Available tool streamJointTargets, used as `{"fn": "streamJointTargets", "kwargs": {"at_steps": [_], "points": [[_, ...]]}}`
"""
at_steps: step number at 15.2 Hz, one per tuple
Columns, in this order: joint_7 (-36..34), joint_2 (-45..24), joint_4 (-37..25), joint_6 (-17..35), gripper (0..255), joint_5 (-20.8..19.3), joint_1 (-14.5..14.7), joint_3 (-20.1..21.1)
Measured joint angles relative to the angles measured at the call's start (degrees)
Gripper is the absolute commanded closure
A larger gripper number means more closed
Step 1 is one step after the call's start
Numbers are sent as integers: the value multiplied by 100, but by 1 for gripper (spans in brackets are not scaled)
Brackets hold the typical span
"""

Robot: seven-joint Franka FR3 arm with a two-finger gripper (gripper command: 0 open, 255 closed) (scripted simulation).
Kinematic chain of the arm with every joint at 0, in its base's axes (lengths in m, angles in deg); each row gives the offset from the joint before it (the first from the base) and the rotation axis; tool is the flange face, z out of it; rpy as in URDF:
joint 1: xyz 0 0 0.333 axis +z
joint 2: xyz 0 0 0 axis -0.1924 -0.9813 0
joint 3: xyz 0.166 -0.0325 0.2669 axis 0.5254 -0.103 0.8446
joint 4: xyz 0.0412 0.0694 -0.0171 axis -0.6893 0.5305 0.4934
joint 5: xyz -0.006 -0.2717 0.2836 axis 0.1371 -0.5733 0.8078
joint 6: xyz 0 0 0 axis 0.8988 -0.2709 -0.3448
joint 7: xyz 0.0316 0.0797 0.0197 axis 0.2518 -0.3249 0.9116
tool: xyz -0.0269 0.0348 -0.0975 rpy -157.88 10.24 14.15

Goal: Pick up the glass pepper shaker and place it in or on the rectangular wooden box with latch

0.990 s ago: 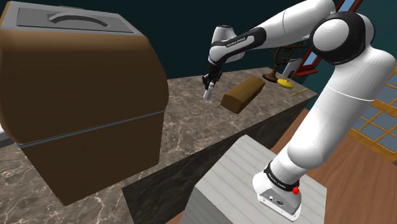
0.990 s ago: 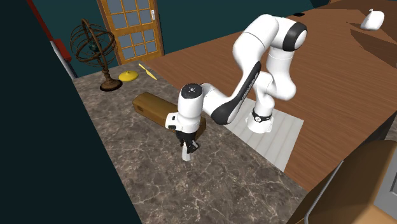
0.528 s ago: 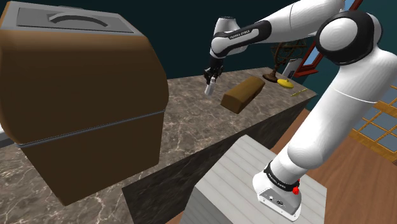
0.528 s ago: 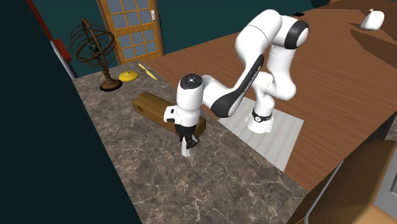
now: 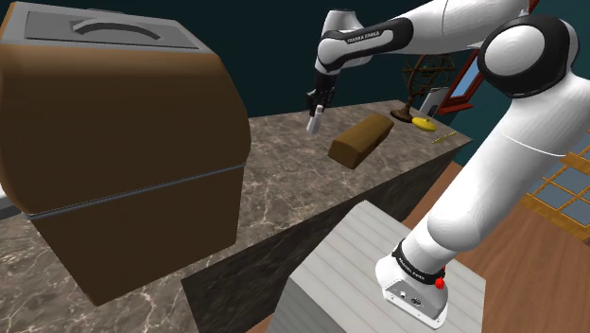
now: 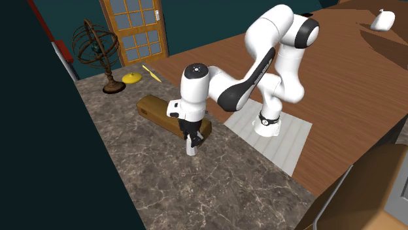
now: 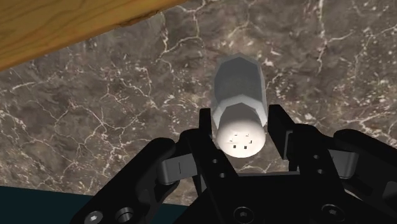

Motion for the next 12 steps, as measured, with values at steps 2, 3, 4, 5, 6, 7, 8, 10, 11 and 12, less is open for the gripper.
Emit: {"fn": "streamJointTargets", "kwargs": {"at_steps": [2, 3, 4, 5, 6, 7, 8, 10, 11, 12], "points": [[26, 56, -75, -130, 255, 1, -6, -6], [28, 68, -139, -206, 255, 3, -2, -2], [36, 99, -203, -299, 255, 4, 0, 0], [42, 126, -258, -382, 255, 5, 2, 2], [42, 133, -332, -463, 255, 8, 8, 7], [59, 153, -383, -533, 255, 10, 4, 3], [60, 159, -433, -589, 255, 12, 6, 5], [70, 194, -557, -747, 255, 14, 11, 9], [79, 197, -626, -820, 255, 18, 11, 10], [79, 218, -664, -879, 255, 17, 14, 13]]}}
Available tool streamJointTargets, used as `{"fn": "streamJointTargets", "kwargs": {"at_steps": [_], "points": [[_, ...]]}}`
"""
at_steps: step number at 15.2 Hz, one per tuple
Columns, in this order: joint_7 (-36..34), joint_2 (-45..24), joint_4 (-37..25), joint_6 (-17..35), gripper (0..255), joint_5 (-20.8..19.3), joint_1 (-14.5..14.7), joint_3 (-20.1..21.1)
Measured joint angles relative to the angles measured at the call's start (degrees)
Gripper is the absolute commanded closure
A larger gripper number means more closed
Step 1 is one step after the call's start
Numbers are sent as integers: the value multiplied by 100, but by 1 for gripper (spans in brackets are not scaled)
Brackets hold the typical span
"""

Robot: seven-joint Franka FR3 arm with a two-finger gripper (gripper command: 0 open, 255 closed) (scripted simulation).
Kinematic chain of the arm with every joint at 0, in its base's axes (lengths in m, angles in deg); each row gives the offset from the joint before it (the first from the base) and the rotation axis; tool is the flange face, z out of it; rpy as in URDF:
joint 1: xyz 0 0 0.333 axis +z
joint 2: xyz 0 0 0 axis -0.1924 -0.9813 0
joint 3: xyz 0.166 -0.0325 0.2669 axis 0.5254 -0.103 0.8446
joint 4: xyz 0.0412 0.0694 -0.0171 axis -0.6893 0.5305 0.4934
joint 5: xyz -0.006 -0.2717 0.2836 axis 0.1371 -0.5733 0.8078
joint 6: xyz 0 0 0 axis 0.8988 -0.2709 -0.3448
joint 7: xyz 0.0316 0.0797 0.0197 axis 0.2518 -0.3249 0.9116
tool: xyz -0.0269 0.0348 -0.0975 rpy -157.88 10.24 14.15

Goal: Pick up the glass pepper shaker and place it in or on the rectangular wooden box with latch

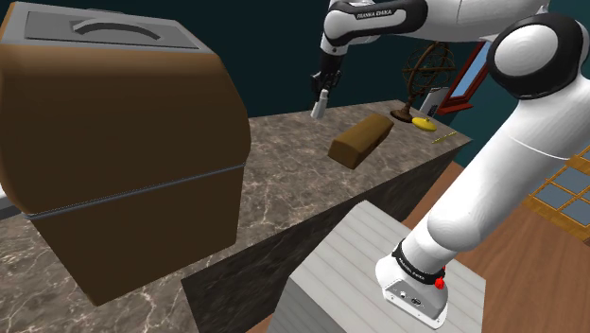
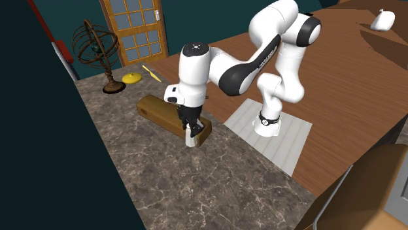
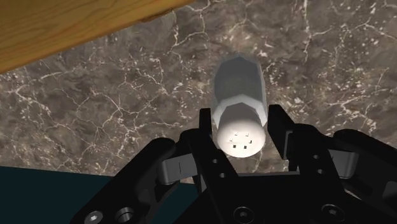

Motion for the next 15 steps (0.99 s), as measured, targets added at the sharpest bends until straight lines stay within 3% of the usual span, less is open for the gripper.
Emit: {"fn": "streamJointTargets", "kwargs": {"at_steps": [4, 15], "points": [[82, 43, -205, -241, 255, 7, -26, -26], [1512, 279, -191, -305, 255, 47, -706, -758]]}}
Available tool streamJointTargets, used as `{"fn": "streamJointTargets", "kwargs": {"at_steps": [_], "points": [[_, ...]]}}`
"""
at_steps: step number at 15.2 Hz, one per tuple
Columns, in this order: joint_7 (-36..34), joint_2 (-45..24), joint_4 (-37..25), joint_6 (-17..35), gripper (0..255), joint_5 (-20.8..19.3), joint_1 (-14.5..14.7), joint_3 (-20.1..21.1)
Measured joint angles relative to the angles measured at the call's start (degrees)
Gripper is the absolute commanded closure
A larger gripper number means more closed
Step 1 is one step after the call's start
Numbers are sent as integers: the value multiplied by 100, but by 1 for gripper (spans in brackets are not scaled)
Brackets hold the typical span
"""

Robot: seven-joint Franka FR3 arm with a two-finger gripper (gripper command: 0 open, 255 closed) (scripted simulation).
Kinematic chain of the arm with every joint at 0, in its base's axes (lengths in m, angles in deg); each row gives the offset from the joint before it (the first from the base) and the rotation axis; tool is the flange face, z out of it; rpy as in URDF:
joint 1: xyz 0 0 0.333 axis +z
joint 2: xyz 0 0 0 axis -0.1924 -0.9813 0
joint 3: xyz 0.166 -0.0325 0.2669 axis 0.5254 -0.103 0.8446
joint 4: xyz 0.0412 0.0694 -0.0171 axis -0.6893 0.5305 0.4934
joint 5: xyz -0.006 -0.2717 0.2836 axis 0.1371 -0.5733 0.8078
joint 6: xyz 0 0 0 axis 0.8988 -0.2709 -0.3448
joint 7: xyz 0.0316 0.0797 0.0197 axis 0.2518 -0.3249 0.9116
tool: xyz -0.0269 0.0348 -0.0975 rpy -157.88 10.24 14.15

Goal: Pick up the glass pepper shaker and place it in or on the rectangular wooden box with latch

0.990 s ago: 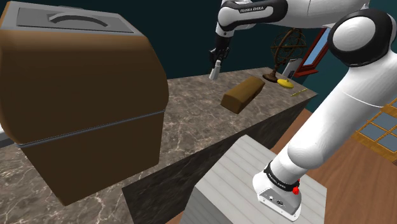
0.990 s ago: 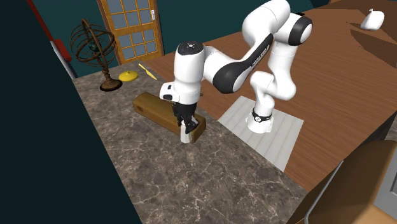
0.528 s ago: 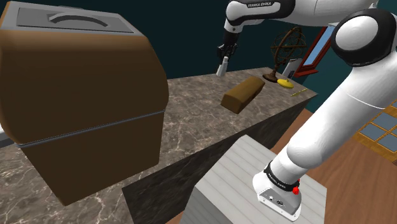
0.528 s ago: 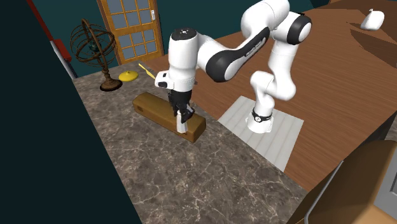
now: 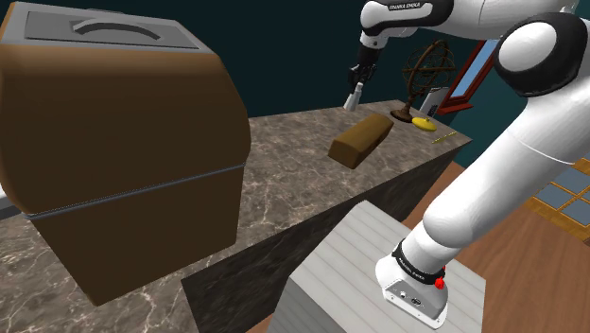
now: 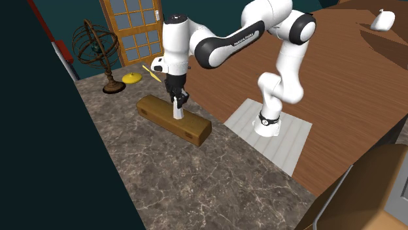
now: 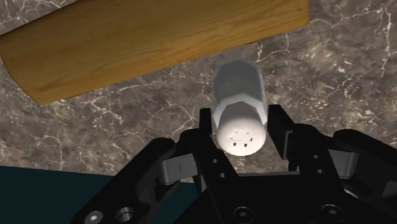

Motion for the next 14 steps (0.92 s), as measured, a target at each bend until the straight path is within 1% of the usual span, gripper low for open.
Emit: {"fn": "streamJointTargets", "kwargs": {"at_steps": [5, 11, 14], "points": [[692, -141, -191, 12, 255, 93, -317, -347], [1601, -524, -715, -87, 255, 327, -745, -766], [1717, -559, -630, 38, 255, 352, -806, -819]]}}
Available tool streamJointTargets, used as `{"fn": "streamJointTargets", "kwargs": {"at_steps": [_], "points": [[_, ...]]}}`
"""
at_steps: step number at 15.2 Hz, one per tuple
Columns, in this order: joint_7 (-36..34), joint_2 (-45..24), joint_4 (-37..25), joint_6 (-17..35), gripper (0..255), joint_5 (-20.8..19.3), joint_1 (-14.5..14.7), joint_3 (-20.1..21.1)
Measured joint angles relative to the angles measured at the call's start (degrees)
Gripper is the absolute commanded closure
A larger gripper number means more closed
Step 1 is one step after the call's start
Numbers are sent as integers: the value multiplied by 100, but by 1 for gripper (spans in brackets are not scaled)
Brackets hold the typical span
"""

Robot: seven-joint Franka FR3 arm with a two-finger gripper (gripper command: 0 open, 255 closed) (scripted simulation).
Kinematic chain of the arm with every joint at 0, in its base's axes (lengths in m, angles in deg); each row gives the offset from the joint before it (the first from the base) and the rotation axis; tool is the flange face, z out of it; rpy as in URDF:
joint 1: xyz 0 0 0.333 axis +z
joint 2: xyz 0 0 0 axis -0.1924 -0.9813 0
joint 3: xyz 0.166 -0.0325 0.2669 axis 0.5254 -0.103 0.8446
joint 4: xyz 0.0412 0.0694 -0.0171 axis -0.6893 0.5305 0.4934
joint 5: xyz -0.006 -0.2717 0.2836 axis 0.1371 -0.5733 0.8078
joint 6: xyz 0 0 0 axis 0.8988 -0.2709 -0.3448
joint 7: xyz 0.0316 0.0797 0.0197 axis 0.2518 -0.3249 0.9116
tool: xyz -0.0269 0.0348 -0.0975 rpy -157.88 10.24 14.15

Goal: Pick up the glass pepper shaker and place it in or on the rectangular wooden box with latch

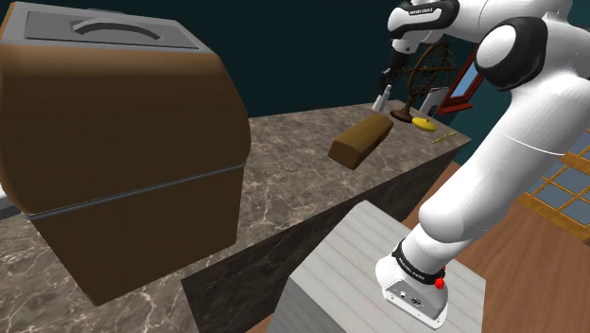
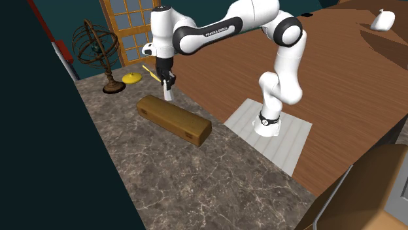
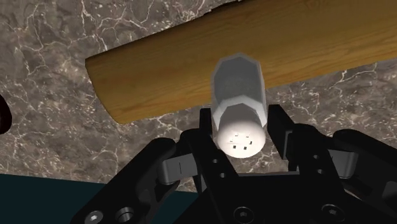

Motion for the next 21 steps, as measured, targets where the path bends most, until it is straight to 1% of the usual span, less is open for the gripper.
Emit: {"fn": "streamJointTargets", "kwargs": {"at_steps": [16, 21], "points": [[-3, -198, 991, 1172, 255, 65, -23, -7], [-4, -214, 1067, 1265, 255, 70, -24, -6]]}}
